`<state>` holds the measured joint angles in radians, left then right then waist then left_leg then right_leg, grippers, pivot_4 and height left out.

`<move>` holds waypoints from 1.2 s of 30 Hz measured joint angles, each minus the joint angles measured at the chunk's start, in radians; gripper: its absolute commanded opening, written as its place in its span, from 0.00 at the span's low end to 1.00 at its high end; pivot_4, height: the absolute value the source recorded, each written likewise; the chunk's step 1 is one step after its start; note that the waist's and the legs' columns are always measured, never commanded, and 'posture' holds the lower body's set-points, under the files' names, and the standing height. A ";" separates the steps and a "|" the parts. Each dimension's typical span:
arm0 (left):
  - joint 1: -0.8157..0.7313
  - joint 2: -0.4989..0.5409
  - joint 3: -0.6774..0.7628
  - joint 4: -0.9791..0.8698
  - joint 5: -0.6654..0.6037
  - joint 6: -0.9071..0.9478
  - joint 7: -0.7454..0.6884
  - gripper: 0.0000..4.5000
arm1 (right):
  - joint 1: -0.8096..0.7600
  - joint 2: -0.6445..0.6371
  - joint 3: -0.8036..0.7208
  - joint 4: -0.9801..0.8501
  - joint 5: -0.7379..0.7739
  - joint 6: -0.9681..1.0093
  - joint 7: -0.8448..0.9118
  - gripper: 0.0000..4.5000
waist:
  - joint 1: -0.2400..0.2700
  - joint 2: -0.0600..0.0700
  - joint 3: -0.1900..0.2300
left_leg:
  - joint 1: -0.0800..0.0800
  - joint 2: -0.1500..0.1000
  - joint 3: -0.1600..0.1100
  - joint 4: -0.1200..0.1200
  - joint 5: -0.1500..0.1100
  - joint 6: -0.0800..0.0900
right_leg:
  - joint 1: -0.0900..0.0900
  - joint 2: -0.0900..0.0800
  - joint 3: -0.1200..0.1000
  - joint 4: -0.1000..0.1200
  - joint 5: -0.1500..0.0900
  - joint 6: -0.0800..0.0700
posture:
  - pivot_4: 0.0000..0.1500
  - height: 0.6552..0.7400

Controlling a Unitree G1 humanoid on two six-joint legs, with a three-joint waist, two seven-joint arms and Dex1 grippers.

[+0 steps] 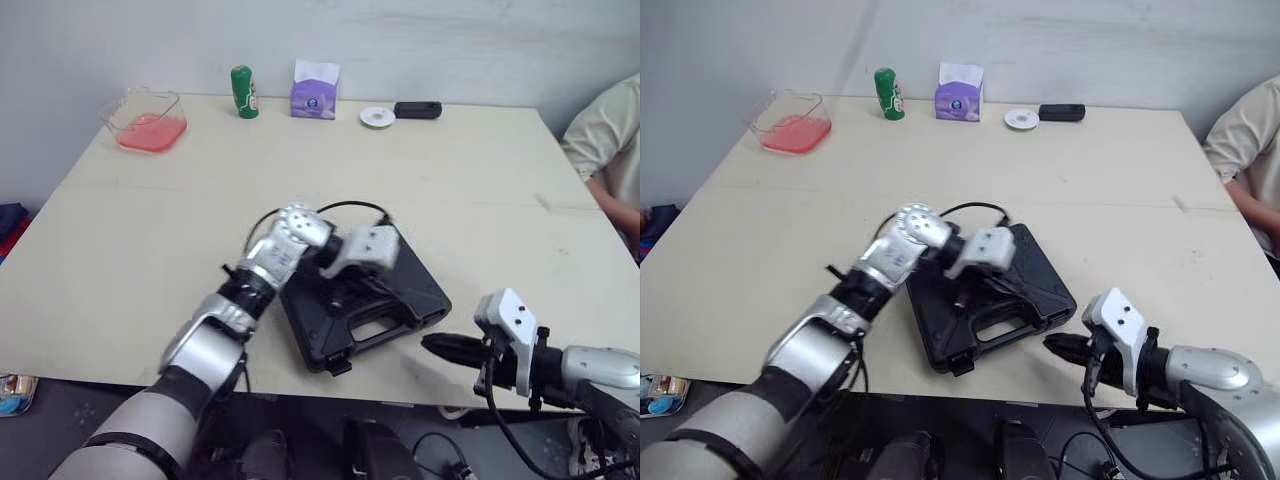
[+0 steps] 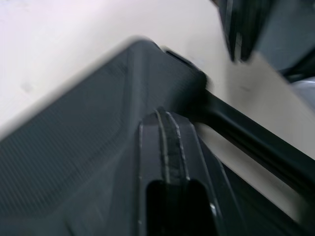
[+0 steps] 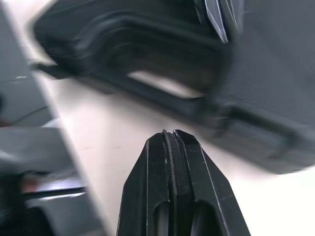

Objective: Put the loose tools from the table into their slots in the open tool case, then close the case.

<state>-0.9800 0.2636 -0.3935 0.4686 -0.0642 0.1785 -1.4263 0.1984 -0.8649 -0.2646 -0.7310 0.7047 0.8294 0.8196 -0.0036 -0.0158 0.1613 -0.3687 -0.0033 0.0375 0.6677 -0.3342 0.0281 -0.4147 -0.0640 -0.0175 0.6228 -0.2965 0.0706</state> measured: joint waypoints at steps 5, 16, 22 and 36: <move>0.060 0.181 0.022 -0.306 -0.143 0.202 -0.076 0.01 | -0.040 0.006 0.147 -0.018 -0.002 0.004 -0.011 0.00 | 0.007 0.001 0.002 | -0.001 -0.001 -0.001 0.000 0.002 -0.001 | -0.001 -0.001 0.000 0.000 0.000 -0.001 | 1.00 1.00; 0.196 0.328 -0.073 -0.435 -0.111 0.062 -0.073 0.01 | -0.176 0.072 0.494 -0.019 -0.113 -0.001 -0.038 0.00 | 0.008 0.001 0.002 | 0.000 -0.002 -0.002 0.001 0.001 0.000 | 0.002 -0.002 -0.001 -0.001 -0.001 -0.001 | 1.00 1.00; 0.182 0.336 -0.097 -0.450 -0.045 -0.082 -0.072 0.01 | -0.255 0.141 0.523 0.018 -0.130 0.000 -0.069 0.00 | 0.006 0.001 -0.001 | 0.003 -0.002 -0.002 0.000 0.001 0.001 | 0.004 -0.003 -0.001 -0.002 -0.001 -0.001 | 1.00 1.00; 0.210 0.348 -0.093 -0.458 -0.023 -0.101 -0.052 0.01 | -0.302 0.252 0.523 0.059 -0.094 0.074 -0.136 0.00 | 0.002 0.000 -0.003 | 0.017 -0.001 -0.002 -0.004 0.001 0.001 | 0.017 -0.004 -0.001 -0.002 -0.002 -0.004 | 1.00 1.00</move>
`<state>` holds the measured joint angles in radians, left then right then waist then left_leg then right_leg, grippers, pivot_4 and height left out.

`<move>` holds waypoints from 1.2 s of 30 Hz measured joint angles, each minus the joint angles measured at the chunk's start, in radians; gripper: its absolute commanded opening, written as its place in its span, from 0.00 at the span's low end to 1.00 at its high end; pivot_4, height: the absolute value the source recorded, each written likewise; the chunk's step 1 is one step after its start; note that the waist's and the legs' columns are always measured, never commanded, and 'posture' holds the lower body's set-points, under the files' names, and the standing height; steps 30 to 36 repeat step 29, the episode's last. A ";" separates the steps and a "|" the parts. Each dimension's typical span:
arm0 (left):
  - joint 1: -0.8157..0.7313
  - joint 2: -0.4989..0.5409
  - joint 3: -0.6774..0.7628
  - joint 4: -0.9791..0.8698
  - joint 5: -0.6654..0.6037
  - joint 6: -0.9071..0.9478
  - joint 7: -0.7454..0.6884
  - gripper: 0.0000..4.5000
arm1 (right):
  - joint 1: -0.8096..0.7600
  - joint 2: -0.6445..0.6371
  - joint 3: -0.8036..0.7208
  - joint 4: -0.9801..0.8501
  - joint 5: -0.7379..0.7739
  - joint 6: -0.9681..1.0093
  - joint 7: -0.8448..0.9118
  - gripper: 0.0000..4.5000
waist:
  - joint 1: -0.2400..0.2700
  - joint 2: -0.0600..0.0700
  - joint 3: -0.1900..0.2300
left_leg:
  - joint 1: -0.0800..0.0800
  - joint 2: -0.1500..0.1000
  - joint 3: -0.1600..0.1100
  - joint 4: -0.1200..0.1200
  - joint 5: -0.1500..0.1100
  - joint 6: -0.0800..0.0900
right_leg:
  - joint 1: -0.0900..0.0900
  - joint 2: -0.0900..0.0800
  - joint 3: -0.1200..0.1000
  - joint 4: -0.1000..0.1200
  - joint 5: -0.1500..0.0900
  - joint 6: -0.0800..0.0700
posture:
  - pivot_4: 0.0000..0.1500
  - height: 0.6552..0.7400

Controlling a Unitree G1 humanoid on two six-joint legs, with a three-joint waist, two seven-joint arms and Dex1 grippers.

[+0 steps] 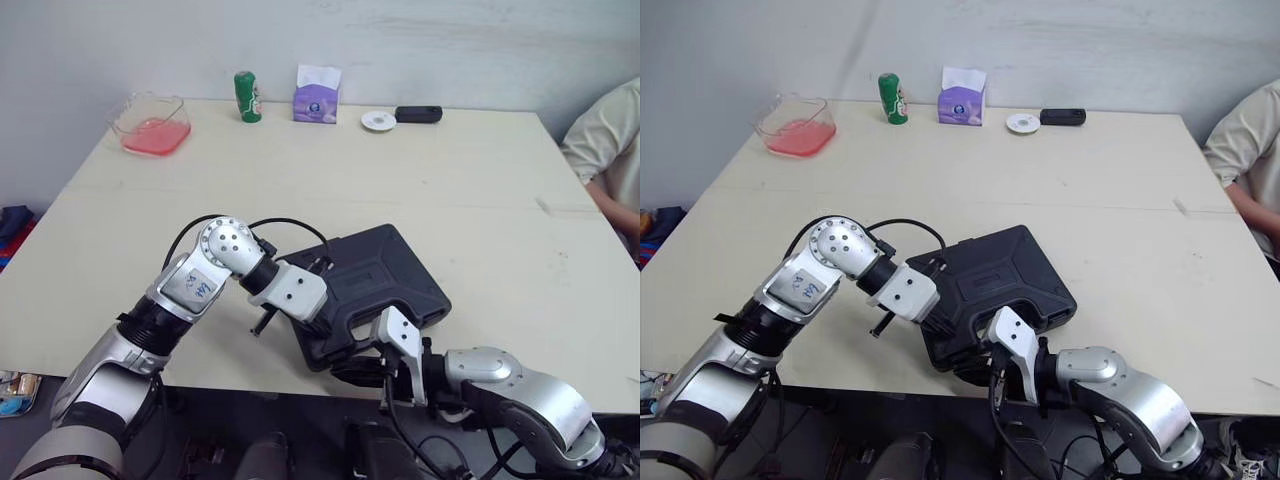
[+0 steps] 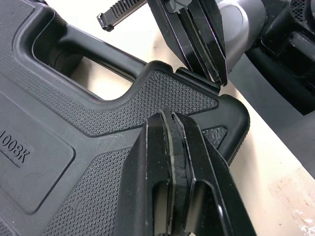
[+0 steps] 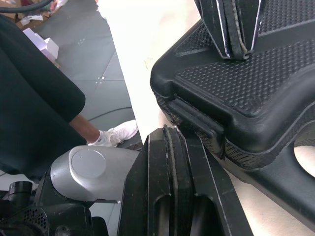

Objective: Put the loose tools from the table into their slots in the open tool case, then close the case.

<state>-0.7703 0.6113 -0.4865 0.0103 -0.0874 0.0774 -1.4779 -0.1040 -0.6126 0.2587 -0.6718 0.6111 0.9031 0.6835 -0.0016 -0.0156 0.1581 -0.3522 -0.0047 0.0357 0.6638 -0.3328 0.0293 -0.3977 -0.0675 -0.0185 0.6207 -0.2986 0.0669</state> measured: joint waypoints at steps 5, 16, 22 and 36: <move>0.026 -0.014 0.028 -0.011 -0.026 0.075 0.014 0.01 | 0.036 -0.096 -0.093 -0.071 0.017 -0.013 0.028 0.00 | 0.003 0.001 0.000 | -0.001 0.000 0.000 0.000 0.000 0.001 | 0.001 -0.002 -0.001 -0.002 0.000 0.000 | 1.00 1.00; 0.206 0.302 0.496 -0.141 -0.486 0.717 0.024 0.98 | 0.389 -0.410 -1.068 -0.015 0.348 0.038 0.387 1.00 | 0.000 0.002 0.018 | -0.015 0.000 -0.001 0.000 0.001 -0.001 | -0.014 -0.001 -0.004 0.001 0.001 0.002 | 1.00 1.00; 0.471 0.461 0.763 -0.170 -0.552 0.789 0.054 0.98 | 0.450 -0.481 -1.207 0.235 0.187 -0.069 0.536 1.00 | 0.001 0.002 0.019 | -0.015 0.000 0.000 0.000 0.001 0.000 | -0.014 -0.003 -0.003 -0.001 0.000 0.002 | 1.00 1.00; 0.603 0.464 0.999 -0.191 -0.583 0.816 0.159 0.98 | 0.363 -0.519 -1.147 0.374 0.066 -0.213 0.569 1.00 | 0.001 0.006 0.022 | -0.017 0.000 0.001 -0.004 0.001 -0.001 | -0.016 -0.005 -0.004 -0.003 0.000 0.001 | 1.00 1.00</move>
